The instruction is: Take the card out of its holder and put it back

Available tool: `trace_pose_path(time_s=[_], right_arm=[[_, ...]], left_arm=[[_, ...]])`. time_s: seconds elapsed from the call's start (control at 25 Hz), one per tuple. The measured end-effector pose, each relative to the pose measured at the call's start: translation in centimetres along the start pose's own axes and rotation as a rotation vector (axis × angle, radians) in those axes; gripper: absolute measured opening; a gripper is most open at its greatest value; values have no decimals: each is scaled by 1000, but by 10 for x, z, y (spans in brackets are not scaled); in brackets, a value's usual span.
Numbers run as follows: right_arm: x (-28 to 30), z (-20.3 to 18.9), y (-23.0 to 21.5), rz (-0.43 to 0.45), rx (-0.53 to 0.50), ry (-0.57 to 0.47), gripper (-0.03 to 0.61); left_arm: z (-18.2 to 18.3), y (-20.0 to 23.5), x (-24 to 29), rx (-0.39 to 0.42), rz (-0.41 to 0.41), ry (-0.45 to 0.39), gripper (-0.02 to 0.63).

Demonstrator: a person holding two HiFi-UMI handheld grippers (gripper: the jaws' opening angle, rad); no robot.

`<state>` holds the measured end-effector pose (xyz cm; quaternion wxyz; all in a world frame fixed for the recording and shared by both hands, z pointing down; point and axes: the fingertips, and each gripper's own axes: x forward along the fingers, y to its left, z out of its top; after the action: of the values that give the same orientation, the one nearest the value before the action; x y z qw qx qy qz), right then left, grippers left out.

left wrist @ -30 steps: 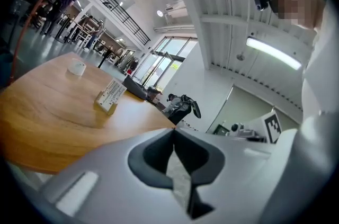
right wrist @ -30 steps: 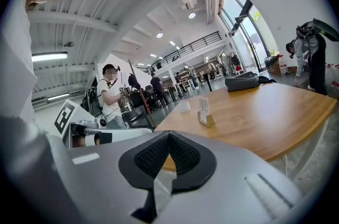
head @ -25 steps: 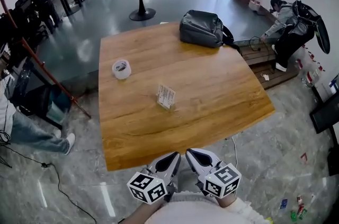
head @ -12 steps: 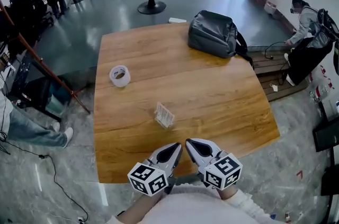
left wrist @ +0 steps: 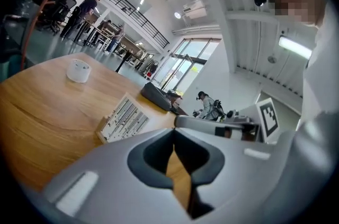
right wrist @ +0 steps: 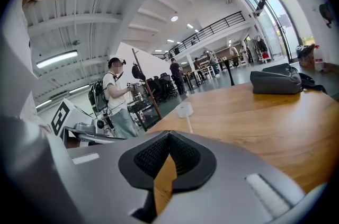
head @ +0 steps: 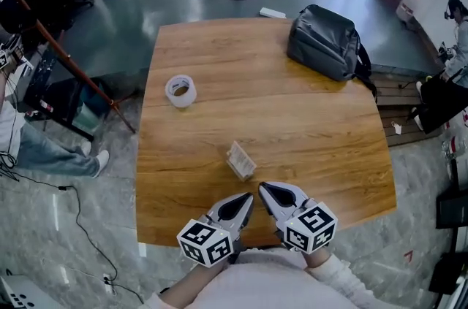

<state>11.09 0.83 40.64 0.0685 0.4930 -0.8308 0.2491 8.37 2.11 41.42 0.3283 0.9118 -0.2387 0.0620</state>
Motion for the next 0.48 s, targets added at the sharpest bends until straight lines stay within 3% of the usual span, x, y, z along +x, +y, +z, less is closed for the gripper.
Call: trace_pose_path(time_s=[0.48], right_arm=[[34,20,-10,14,-87,133,-3]], left_arm=[[11,29,11,-49,-25,19,8]])
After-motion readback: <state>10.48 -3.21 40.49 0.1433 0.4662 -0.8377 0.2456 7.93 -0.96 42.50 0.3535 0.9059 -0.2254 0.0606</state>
